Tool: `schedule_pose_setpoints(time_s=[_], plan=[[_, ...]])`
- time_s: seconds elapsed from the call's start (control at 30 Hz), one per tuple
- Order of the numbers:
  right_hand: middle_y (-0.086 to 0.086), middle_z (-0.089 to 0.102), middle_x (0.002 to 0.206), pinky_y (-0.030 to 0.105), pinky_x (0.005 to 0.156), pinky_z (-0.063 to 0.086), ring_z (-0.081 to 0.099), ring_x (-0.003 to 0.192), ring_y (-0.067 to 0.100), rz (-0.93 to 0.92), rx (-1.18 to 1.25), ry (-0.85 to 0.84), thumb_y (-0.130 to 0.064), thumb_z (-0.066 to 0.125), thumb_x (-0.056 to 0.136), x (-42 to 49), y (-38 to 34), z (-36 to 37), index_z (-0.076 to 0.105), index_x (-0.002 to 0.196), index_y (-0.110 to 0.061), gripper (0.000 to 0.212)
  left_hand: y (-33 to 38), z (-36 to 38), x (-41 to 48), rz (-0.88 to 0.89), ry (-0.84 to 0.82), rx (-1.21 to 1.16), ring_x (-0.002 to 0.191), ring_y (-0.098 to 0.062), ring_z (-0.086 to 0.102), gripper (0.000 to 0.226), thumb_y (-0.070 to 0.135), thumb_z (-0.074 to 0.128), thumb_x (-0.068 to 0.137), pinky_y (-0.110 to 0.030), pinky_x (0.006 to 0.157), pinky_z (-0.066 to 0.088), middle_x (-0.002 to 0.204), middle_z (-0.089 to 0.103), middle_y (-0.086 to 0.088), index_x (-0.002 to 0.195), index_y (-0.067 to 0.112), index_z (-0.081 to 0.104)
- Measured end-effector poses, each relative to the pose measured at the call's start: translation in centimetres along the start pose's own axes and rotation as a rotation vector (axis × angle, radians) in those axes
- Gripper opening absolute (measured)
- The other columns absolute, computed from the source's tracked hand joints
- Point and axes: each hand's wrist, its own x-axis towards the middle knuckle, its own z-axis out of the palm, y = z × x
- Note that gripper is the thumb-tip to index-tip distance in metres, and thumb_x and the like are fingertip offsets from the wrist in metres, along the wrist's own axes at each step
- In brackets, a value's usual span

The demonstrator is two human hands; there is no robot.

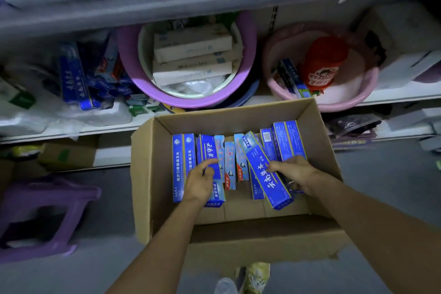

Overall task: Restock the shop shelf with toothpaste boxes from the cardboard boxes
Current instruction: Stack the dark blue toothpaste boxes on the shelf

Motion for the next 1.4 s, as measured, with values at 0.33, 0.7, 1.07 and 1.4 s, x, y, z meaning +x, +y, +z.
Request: schedule_pose_setpoints(time_s=[0.33, 0.7, 1.07, 1.4], plan=[[0.008, 0.046, 0.056, 0.023, 0.048, 0.048, 0.042, 0.046, 0.011, -0.243, 0.02, -0.339, -0.007, 0.064, 0.082, -12.0, -7.6, -1.6, 0.059, 0.068, -0.011, 0.016, 8.8, -4.8, -8.5, 0.208, 0.071, -0.064, 0.055, -0.017, 0.058, 0.034, 0.016, 0.045, 0.097, -0.026, 0.051, 0.044, 0.086, 0.068, -0.012, 0.077, 0.031, 0.068], [0.008, 0.073, 0.077, 0.034, 0.066, 0.061, 0.07, 0.067, 0.019, -0.619, 0.318, -0.471, 0.014, 0.057, 0.082, -23.3, -16.7, -3.4, 0.063, 0.086, -0.005, 0.02, 15.4, -12.7, -15.6, 0.331, 0.17, -0.131, 0.091, -0.023, 0.069, 0.07, 0.089, 0.036, 0.075, -0.047, 0.089, 0.052, 0.098, 0.073, 0.003, 0.096, 0.032, 0.07], [0.001, 0.071, 0.073, 0.027, 0.057, 0.051, 0.066, 0.062, 0.014, -0.833, 0.526, -0.466, -0.016, 0.066, 0.076, -31.4, -25.6, -3.9, 0.061, 0.089, -0.017, 0.014, 24.7, -20.7, -21.5, 0.637, 0.319, -0.294, 0.082, -0.012, 0.064, 0.047, 0.065, 0.06, 0.078, -0.031, 0.076, 0.047, 0.097, 0.071, -0.006, 0.094, 0.021, 0.068], [0.011, 0.067, 0.088, 0.02, 0.048, 0.037, 0.059, 0.062, 0.012, -1.076, 0.215, -0.309, -0.012, 0.071, 0.078, -36.0, -31.9, -7.6, 0.063, 0.102, -0.009, 0.025, 29.6, -27.4, -24.4, 0.694, 0.457, -0.407, 0.081, -0.014, 0.064, 0.035, 0.05, 0.056, 0.091, -0.033, 0.082, 0.049, 0.089, 0.074, 0.0, 0.086, 0.017, 0.068]])
